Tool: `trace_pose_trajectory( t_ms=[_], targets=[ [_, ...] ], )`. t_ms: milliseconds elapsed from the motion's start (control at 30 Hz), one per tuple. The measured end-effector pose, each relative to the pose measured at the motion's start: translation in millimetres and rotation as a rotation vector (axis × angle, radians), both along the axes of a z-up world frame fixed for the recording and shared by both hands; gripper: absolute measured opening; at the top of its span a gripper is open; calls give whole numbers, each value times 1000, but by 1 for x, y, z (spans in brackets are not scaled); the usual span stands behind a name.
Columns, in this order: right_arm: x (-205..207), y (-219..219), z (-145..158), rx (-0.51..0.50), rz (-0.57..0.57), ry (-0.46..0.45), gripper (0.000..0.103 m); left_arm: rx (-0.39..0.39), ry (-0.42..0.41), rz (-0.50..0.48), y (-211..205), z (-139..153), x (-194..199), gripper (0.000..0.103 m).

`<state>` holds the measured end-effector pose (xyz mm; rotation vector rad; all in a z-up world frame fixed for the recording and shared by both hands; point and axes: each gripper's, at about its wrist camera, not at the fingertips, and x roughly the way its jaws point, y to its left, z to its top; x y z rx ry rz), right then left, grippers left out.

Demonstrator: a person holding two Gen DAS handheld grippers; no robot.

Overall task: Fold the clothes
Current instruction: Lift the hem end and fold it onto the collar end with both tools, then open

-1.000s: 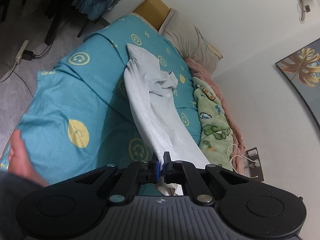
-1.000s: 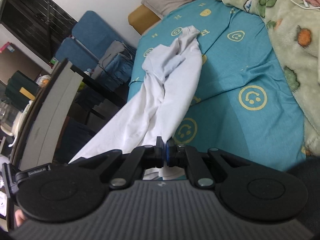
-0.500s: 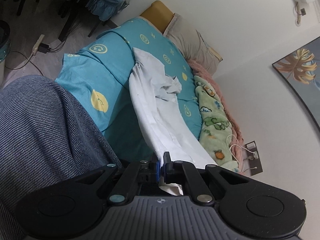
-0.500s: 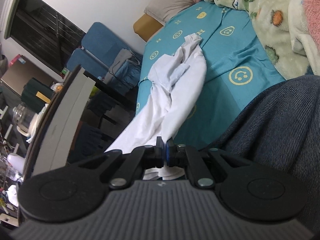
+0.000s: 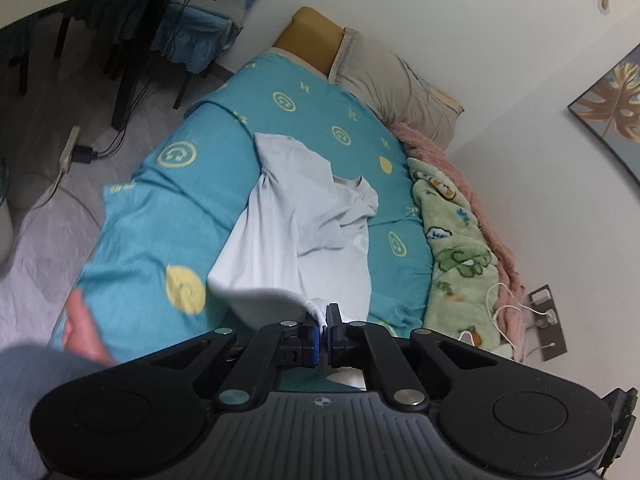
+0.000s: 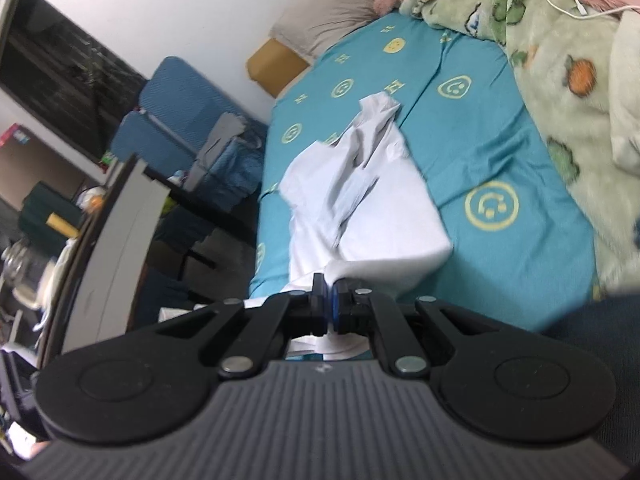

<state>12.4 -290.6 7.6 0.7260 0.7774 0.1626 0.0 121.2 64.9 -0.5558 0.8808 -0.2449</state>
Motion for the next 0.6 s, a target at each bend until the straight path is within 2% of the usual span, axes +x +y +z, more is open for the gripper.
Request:
trace_pose_trajectory(
  t_ms=[200,600],
  targets=[
    [71,-18,-27,-12,-32,27,6,55,3,-2,-16,-18,85,2],
    [215,-4,-102,-83,20,127,6,160,42,0,-23,-106,227,2]
  ],
)
